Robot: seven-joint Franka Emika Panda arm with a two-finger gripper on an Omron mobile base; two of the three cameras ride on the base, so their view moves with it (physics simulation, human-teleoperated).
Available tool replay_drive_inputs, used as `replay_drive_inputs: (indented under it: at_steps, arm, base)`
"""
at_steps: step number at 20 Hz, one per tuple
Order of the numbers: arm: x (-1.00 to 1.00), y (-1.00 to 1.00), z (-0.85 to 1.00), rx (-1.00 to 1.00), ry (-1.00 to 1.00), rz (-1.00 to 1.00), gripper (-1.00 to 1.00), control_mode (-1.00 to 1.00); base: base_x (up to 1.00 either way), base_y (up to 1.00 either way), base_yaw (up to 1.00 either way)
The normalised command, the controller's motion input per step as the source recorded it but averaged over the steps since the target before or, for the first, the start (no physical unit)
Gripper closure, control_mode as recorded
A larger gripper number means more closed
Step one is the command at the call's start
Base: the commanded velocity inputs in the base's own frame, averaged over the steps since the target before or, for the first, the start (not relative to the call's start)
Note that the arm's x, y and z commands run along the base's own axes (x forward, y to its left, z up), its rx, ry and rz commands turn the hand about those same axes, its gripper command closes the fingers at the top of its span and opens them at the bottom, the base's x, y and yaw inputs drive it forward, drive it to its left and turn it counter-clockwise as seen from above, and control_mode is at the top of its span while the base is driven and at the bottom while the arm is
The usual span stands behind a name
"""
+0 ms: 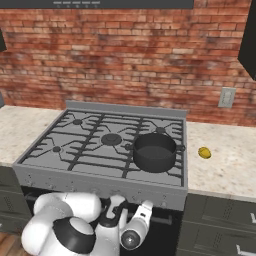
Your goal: Turn on the burner for the pot on the stove. Wait thirty seconds for the pot to heat up. Then add the lemon to the pot.
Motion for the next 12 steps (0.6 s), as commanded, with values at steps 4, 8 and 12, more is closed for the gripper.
replay_drive_inputs:
  at_steps: [4, 8, 12]
  arm:
    - [-0.51, 0.48, -0.53, -0.27, 0.10, 0.43, 1.00, -1.00]
    - [-0.08, 0.00, 0.00, 0.00, 0.00, 0.00, 1.00, -1.00]
    - [-0.33, -0.15, 0.89, 0.07, 0.00, -0.03, 1.00, -1.00]
  base:
    - [0.00, 0.00, 0.00]
    - [0.00, 0.00, 0.00]
    - [0.00, 0.00, 0.00]
